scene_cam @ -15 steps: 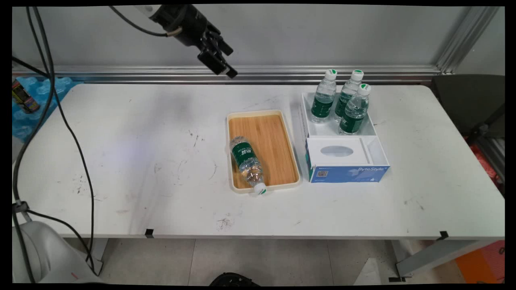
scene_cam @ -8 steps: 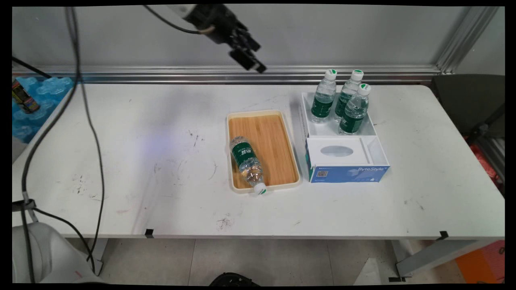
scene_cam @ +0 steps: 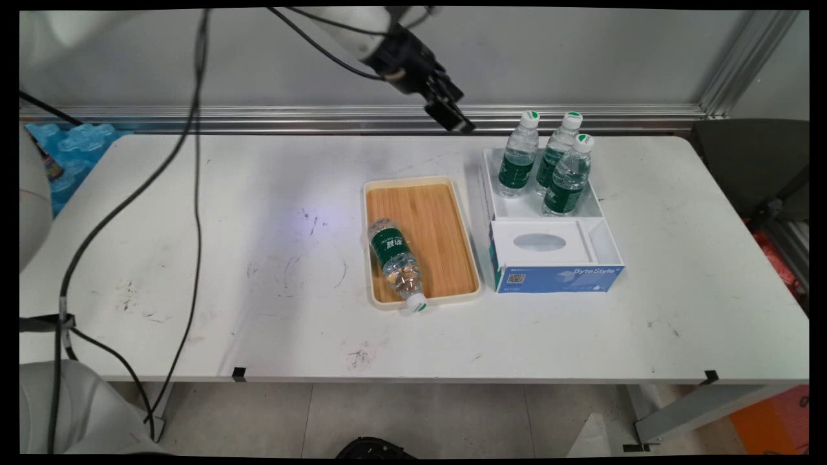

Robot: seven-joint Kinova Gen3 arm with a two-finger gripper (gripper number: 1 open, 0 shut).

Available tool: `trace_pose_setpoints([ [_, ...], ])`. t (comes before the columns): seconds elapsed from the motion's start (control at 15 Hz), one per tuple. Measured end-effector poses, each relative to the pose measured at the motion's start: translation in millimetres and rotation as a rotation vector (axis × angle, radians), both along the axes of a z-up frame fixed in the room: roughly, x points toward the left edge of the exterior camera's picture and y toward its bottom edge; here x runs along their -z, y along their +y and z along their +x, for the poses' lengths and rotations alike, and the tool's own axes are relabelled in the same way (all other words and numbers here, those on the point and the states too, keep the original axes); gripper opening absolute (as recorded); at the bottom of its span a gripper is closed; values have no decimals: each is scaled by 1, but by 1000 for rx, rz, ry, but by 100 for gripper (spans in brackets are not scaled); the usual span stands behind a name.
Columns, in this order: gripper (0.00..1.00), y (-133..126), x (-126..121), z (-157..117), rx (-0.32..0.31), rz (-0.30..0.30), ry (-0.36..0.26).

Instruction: Pick up the green bottle from the white box

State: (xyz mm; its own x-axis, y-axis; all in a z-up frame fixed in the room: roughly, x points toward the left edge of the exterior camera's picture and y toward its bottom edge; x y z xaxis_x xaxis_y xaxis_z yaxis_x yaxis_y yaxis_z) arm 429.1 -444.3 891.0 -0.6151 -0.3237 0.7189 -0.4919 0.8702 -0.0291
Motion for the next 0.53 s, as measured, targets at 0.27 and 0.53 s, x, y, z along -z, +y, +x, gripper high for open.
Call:
trace_pose_setpoints([
  [0.27, 100, -28, 38, -28, 4, 7, 15],
  [0.53, 100, -48, 65, -50, 7, 7, 27],
])
